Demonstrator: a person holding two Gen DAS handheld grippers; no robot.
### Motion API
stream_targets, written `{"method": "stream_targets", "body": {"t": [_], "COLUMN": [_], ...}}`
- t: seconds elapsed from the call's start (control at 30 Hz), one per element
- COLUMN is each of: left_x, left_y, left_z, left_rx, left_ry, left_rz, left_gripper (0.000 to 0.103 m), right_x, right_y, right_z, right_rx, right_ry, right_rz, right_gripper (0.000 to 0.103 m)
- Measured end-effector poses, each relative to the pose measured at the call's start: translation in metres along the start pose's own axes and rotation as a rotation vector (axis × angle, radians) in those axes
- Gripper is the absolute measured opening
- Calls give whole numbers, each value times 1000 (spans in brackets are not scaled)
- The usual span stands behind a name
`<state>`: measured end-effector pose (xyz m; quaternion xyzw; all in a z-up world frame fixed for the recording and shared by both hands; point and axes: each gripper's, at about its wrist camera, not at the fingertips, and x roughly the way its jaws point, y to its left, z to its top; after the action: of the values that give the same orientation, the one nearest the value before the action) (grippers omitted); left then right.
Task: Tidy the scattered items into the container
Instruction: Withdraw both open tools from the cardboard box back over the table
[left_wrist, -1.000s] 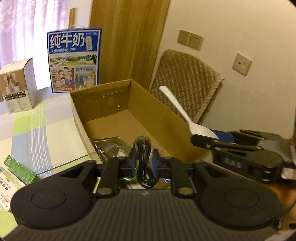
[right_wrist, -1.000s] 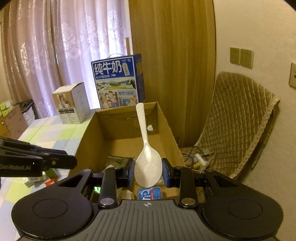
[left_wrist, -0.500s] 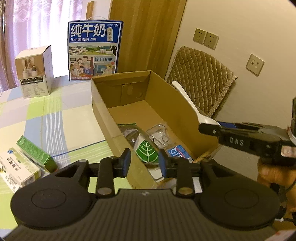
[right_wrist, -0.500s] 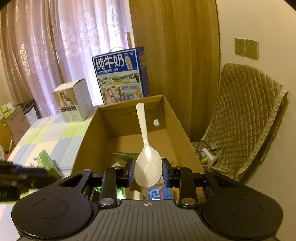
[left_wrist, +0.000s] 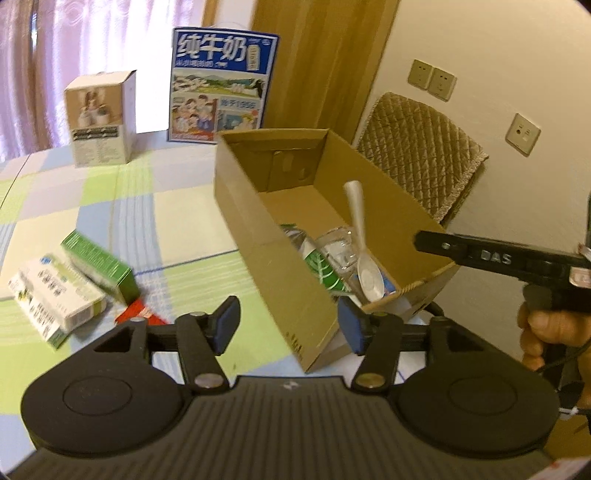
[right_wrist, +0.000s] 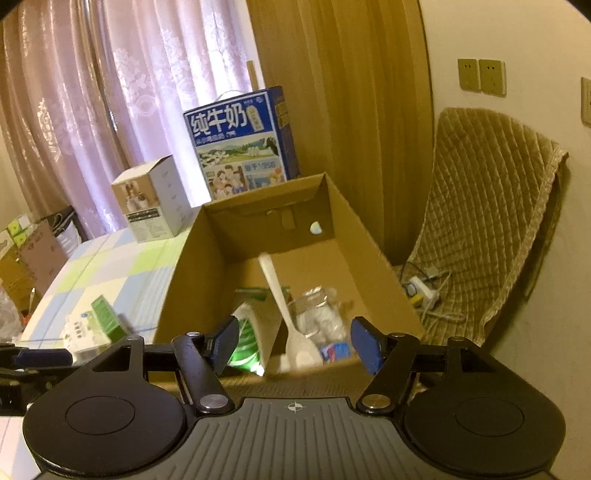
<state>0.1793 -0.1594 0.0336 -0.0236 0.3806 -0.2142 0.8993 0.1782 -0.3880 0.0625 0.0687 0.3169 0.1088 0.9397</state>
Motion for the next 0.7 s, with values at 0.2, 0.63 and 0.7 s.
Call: {"method": "stream_targets", "body": {"t": [0.2, 0.63, 0.7], "left_x": [-23, -94, -105], "left_y": [12, 39, 45], "left_z": [-19, -69, -76], "left_rx": [-27, -71, -86], "left_ry": [1, -35, -35], "left_rz": [29, 142, 167], "left_gripper": [68, 92, 95], "right_x": [-24, -69, -72], "right_y": [19, 89, 101], "right_z": [-16, -47, -54], "right_rx": [9, -60, -89], "right_ry": [-10, -4, 3], "right_rz": [20, 122, 138], "right_gripper": [74, 89, 90]}}
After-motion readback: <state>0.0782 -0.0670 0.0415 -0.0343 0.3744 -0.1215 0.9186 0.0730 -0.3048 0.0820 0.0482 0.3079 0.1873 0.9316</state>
